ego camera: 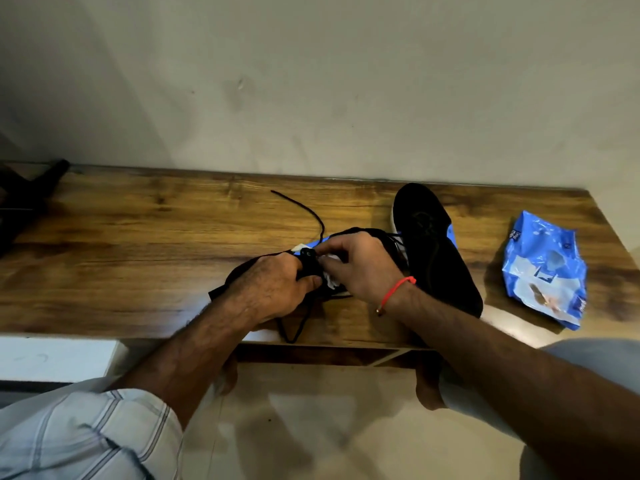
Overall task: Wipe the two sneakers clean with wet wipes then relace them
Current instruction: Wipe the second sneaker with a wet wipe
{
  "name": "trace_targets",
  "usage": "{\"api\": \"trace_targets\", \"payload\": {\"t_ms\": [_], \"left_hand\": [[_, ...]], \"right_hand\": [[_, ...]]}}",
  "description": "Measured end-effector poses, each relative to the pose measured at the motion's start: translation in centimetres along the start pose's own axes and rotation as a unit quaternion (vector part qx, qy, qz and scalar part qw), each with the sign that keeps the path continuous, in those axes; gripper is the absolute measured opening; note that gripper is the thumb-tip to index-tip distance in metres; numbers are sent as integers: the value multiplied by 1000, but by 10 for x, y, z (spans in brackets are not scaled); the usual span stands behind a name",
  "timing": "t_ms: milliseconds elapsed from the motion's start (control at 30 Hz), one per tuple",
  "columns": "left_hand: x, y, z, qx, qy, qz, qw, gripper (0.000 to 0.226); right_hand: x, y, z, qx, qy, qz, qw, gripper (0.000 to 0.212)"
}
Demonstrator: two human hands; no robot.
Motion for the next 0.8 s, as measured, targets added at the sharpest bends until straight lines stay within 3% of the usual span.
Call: {"api": "trace_targets", "payload": {"t_ms": [67, 167, 233, 367, 467, 600, 800], "left_hand": [[-1, 0, 0, -1, 0, -1, 1000, 29], [-2, 0, 1, 3, 15, -6, 1000, 22], [4, 1, 2, 17, 65, -7, 998, 17], [30, 11, -10, 55, 224, 55, 972, 17], [39, 20, -16, 35, 283, 168, 944, 16], [30, 28, 1, -36, 172, 288, 941, 18], [-7, 34, 43, -119, 117, 324, 931, 19]], "right_hand": [[7, -3, 6, 0, 31, -26, 999, 15], [19, -16, 29, 18, 230, -75, 970, 26], [32, -26, 39, 7, 271, -33, 962, 27], [74, -41, 19, 47, 132, 167, 976, 19], [97, -40, 2, 72, 26, 267, 961, 15], [96, -31, -10, 127, -22, 311, 942, 15], [80, -26, -21, 213, 37, 277, 936, 17]]}}
Point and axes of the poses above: each hand's wrist, its own y-axis away from the middle knuckle, its own x-axis out of the back of the hand, z = x × y, the point moved 3 cm from there along -y, towards the middle knuckle, and after that the axes turned 9 degrees about z, right-handed, at the moved point
